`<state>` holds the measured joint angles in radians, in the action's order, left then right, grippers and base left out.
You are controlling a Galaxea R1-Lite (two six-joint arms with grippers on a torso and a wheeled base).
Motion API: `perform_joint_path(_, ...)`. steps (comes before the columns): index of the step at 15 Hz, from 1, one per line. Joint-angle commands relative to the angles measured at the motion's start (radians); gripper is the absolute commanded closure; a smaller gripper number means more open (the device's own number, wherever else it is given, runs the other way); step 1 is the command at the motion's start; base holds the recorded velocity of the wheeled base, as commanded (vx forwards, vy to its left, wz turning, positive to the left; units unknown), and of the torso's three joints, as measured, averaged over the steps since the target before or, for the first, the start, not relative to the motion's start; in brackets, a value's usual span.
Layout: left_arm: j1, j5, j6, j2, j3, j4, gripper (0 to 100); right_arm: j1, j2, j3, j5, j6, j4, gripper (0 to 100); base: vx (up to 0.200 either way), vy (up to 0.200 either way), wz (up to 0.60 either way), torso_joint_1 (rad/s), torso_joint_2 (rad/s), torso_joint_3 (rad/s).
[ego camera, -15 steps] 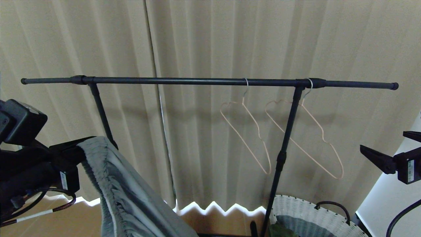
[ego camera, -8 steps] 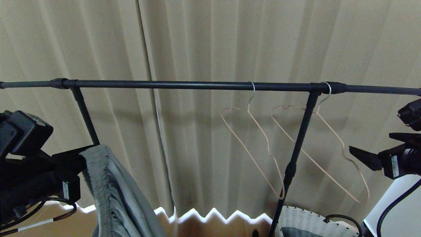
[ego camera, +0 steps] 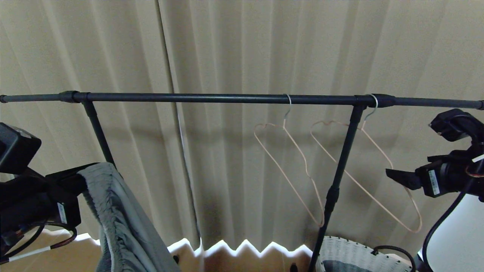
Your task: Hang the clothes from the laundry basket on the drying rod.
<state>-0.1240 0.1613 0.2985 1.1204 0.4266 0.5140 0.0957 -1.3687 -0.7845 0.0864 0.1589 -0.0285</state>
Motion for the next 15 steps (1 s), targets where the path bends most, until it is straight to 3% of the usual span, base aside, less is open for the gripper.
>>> perform_joint_path(1, 0.0, 0.0, 0.001, 0.002, -0.011, 0.024, 100, 0.004, -0.104, -0.039, 0.0, -0.055, 0.001, 0, 0.0, 0.0, 0.0, 0.0, 0.0, 0.0)
perform_joint_path(5, -0.003, 0.0, 0.004, 0.004, -0.034, 0.054, 100, 0.005, -0.21, -0.082, -0.002, -0.111, -0.011, 0, 0.0, 0.0, 0.0, 0.0, 0.0, 0.0)
perform_joint_path(13, -0.003, 0.0, 0.002, 0.007, -0.037, 0.058, 100, 0.052, -0.245, -0.108, 0.003, -0.114, -0.013, 0, 0.0, 0.0, 0.0, 0.0, 0.0, 0.0)
perform_joint_path(14, -0.003, 0.0, 0.002, 0.007, -0.037, 0.058, 100, 0.05, -0.245, -0.108, 0.004, -0.114, -0.014, 100, 0.0, 0.0, 0.0, 0.0, 0.0, 0.0)
perform_joint_path(15, -0.003, 0.0, 0.002, 0.009, -0.037, 0.058, 100, 0.05, -0.245, -0.105, 0.003, -0.116, -0.014, 100, 0.0, 0.0, 0.0, 0.0, 0.0, 0.0)
